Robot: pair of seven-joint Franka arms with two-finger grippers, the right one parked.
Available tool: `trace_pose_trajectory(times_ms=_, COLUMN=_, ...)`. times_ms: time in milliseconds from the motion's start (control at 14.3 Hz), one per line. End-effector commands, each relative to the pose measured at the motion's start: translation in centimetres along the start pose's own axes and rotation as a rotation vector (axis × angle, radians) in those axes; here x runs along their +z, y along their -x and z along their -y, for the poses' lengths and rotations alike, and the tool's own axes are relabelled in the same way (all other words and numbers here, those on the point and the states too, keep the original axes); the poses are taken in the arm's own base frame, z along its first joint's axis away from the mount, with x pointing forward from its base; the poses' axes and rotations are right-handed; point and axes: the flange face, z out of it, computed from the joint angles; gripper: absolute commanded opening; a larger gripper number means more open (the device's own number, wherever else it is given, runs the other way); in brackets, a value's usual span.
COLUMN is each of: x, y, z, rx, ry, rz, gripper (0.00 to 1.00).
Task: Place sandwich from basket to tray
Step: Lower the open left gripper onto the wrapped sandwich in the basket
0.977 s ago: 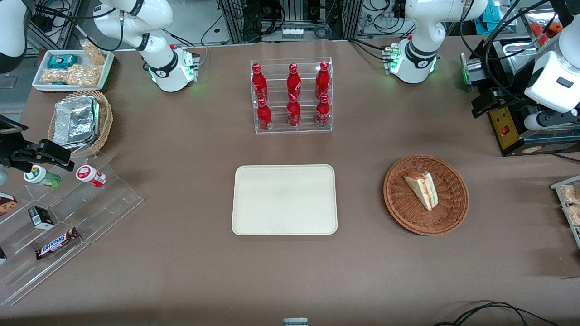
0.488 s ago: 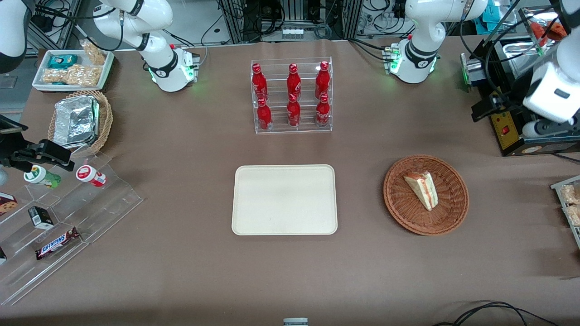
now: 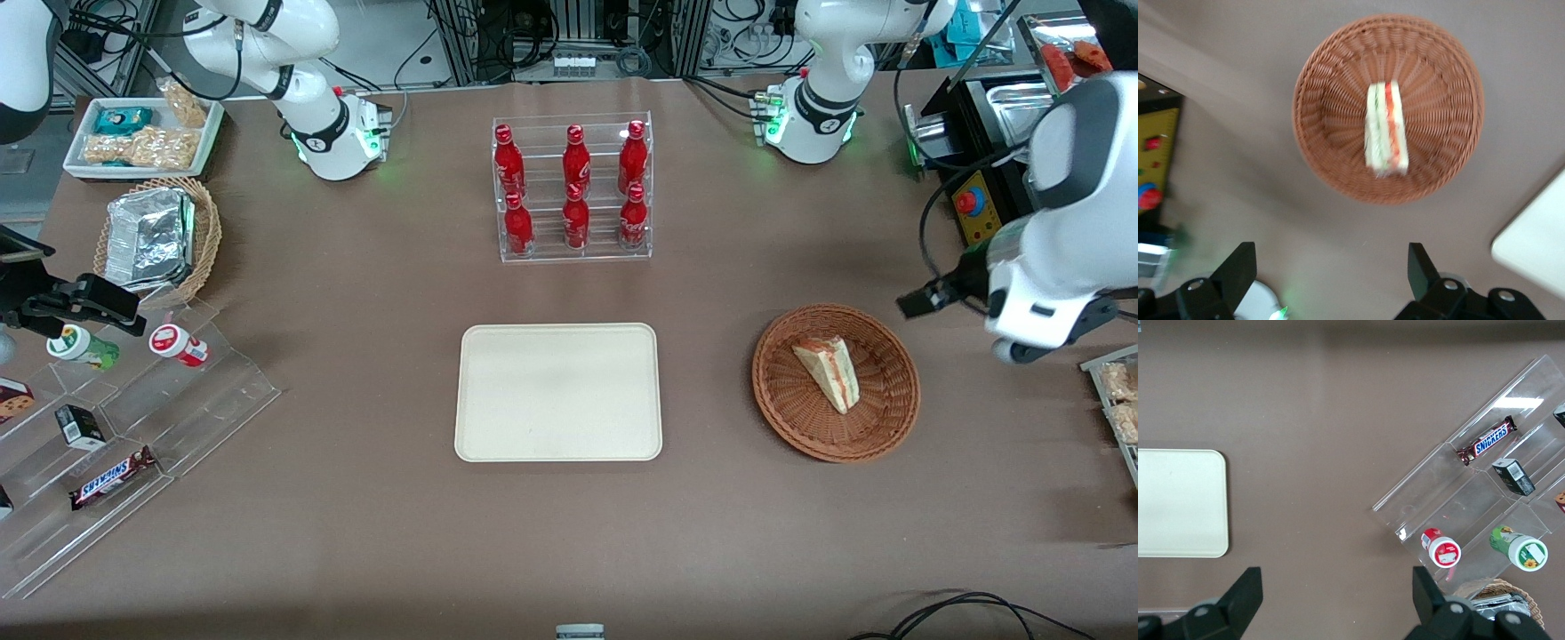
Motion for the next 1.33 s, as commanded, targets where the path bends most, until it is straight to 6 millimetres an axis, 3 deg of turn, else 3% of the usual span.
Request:
trace_pose_trajectory(times_ms=0, x=4.1, y=0.9, z=-2.0, rx=-0.190, ry=0.027, rz=-0.042, gripper=1.00)
trace_pose_trajectory(times_ms=558, x=16.1, y=0.0, z=-3.1, rx=-0.241, ry=0.078, rz=-0.081, gripper=1.00)
trace_pose_trajectory(times_ms=1256, x=22.0, y=-1.4, z=-4.1, rx=-0.158, ry=0.027, rz=-0.085, gripper=1.00)
